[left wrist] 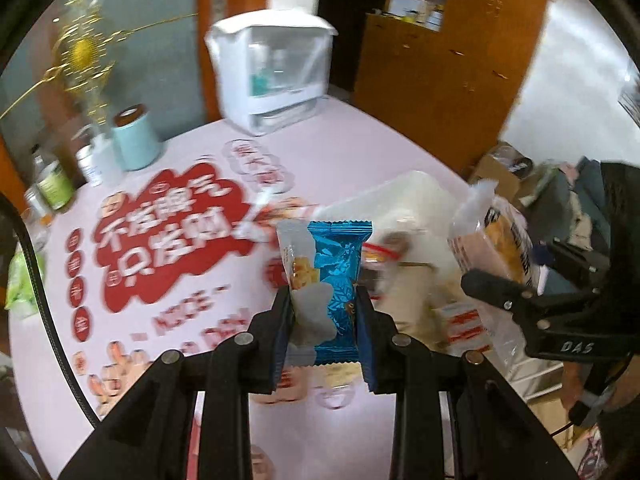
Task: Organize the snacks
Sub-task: 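Carry the orange puff bag and blue candy over the white tray and release both, then move both open grippers back over the remaining packets on the table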
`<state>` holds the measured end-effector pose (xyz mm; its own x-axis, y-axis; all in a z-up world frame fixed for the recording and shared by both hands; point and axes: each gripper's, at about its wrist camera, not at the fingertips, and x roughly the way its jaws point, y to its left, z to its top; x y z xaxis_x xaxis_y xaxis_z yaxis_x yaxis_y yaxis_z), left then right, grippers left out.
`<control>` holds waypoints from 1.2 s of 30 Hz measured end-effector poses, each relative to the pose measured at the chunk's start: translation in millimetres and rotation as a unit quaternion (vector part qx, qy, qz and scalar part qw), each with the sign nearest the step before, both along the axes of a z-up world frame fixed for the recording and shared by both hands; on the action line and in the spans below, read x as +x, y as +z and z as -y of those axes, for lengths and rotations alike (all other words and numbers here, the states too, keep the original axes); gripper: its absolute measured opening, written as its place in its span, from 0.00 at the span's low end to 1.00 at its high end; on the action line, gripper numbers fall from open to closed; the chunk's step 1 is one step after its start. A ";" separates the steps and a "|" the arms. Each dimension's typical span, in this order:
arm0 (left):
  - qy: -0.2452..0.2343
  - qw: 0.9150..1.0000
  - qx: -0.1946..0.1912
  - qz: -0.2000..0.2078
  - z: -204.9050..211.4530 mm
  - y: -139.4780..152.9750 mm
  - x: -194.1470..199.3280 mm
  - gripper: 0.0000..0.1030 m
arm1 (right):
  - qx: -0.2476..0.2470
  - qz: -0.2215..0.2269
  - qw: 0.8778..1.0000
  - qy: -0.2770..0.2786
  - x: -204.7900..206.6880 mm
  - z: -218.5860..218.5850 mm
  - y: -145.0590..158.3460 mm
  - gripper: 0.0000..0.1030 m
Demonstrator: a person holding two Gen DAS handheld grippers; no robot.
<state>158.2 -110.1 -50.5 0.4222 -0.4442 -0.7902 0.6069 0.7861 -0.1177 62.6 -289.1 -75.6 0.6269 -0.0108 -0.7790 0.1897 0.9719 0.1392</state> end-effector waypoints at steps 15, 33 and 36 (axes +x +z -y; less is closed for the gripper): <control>-0.038 0.999 0.017 -0.006 115.7 -15.1 -41.9 0.87 | -0.042 -0.045 0.998 -0.026 -37.1 33.9 -31.1 0.83; 0.097 0.995 0.021 -0.024 8.6 -2.5 -28.4 0.87 | -0.055 0.014 0.997 0.058 -27.9 -11.6 -3.8 0.93; 0.124 0.992 0.027 -0.022 -16.4 1.2 -25.2 0.87 | -0.039 0.009 0.996 0.080 -26.9 -31.6 -6.1 0.93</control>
